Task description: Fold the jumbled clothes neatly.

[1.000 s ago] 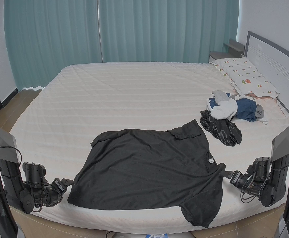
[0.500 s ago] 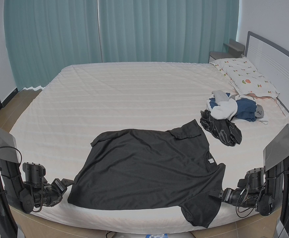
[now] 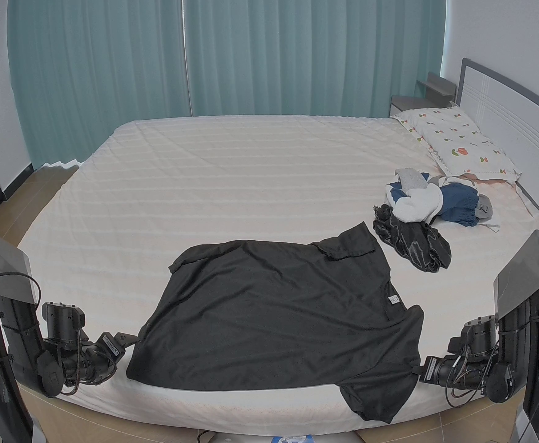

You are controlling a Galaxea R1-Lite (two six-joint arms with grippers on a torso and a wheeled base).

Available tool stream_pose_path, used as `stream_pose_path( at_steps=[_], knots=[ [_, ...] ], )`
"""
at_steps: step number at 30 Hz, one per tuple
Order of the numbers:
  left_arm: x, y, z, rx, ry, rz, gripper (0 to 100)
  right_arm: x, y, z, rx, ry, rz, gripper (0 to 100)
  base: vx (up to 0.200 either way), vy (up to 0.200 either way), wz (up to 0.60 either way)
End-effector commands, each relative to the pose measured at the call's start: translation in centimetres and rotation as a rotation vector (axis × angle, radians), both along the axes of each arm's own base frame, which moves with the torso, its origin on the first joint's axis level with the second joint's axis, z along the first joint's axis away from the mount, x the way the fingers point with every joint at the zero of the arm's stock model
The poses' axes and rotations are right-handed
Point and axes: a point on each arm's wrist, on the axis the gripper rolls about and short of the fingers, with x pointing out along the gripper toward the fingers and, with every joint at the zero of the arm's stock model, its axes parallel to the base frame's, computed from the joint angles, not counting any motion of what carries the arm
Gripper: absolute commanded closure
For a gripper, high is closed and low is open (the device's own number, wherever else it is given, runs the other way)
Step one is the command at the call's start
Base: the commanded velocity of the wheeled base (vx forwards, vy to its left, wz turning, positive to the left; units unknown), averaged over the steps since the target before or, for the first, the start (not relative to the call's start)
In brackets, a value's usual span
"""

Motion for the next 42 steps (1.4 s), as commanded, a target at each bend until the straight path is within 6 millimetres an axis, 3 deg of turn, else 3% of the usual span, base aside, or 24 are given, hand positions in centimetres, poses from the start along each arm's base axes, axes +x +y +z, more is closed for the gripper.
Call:
stream_pose_path(
  at_steps=[1, 10, 22, 23, 28, 36, 42],
  knots=[
    [-0.2, 0.0, -0.1, 0.001, 0.008, -0.001, 0, -0.6, -0.6, 0.5, -0.011, 0.02, -0.016, 100, 0.0, 0.0, 0.0],
    [-1.0, -0.2, -0.2, 0.008, 0.032, -0.016, 0, -2.3, -1.2, 2.8, -0.091, 0.09, 0.049, 100, 0.0, 0.0, 0.0],
    [-2.4, -0.6, -0.2, 0.028, 0.071, -0.052, 0, -3.7, -2.9, 3.0, -0.183, 0.197, 0.044, 100, 0.0, 0.0, 0.0],
    [-2.4, -0.6, -0.2, 0.029, 0.071, -0.055, 0, -3.7, -2.9, 2.9, -0.183, 0.202, 0.044, 0, 0.0, 0.0, 0.0],
    [-2.5, -1.1, -0.3, 0.036, 0.076, -0.089, 0, -3.4, -2.7, 3.0, -0.172, 0.173, 0.051, 0, 0.0, 0.0, 0.0],
    [-2.9, -4.6, -0.7, 0.08, 0.088, -0.243, 0, -2.7, -2.5, 3.6, -0.126, 0.095, -0.008, 0, 0.0, 0.0, 0.0],
    [-2.2, -5.2, -1.5, 0.138, 0.096, -0.239, 0, -2.4, -2.4, 3.8, -0.106, 0.068, -0.027, 0, 0.0, 0.0, 0.0]
  ],
)
